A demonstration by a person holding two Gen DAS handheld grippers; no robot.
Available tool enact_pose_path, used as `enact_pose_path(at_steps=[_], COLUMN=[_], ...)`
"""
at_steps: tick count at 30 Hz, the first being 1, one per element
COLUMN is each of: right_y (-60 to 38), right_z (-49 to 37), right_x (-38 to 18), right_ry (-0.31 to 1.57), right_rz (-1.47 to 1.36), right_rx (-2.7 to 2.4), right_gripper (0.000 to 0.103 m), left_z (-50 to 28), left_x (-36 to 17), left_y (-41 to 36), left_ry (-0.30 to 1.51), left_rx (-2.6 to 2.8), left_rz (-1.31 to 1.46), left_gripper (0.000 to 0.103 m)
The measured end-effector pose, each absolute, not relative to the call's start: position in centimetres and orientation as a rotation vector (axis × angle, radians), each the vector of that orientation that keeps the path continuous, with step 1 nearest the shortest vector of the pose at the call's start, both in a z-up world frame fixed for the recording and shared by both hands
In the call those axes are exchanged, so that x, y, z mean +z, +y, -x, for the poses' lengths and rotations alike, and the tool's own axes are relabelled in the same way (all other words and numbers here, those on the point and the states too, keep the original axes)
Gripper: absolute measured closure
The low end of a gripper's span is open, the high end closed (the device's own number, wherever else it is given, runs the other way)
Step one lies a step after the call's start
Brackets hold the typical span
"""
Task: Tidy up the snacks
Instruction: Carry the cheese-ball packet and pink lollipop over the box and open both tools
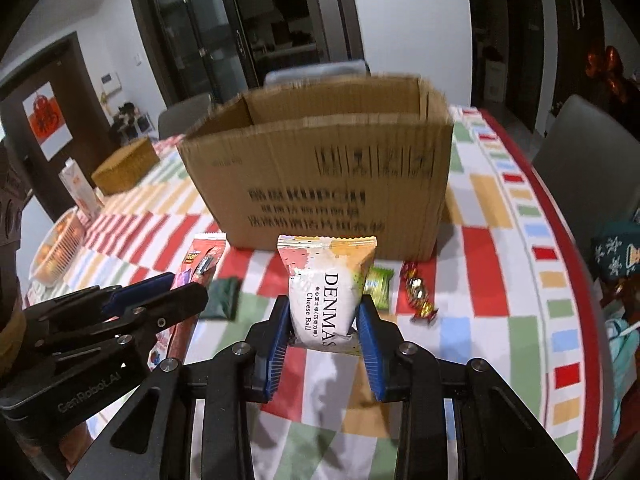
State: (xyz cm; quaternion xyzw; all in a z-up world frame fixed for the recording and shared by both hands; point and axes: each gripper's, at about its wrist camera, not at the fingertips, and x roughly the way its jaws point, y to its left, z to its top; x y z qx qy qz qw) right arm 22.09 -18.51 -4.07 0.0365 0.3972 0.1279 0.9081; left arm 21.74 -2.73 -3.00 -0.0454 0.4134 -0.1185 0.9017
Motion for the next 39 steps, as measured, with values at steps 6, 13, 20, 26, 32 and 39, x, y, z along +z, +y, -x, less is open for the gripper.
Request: enact_pose_path(at_steps=[6, 13, 20, 26, 32, 39], right_y=[-18.9, -19.3, -18.8, -18.4, -18.5, -18.5], right_z=[-22.2, -23.3, -25.0, -27.1, -30.0, -33.6], right_x=[-0.8, 2.7, 4.8, 5.6, 5.5, 5.2], right_ry=[0.741, 0.670, 0.639, 0.645, 0.673, 0.700], right_rz=[-0.063, -0.044, 0.004, 0.021, 0.000, -0.011], right_rx=[0.266, 0.260, 0.264, 0.282, 0.286, 0.267], right_gripper=[0.068, 0.068, 0.068, 0.068, 0.068, 0.068], left_z=[-22.1, -23.5, -25.6, -28.5, -31.8, -35.7], left_x=[0.2, 3.7, 6.5, 7.6, 8.0, 7.6], left_y=[-2.8, -2.8, -2.2, -2.2, -2.1, -2.1], left_ry=[0.789, 0.714, 0.676, 0.679, 0.688, 0.695], left_rx=[-0.247, -0.237, -0.225, -0.226, -0.217, -0.207], left_rz=[0.070, 0.042, 0.032, 0.011, 0.021, 0.030], left_gripper=[0.074, 0.074, 0.074, 0.074, 0.074, 0.074])
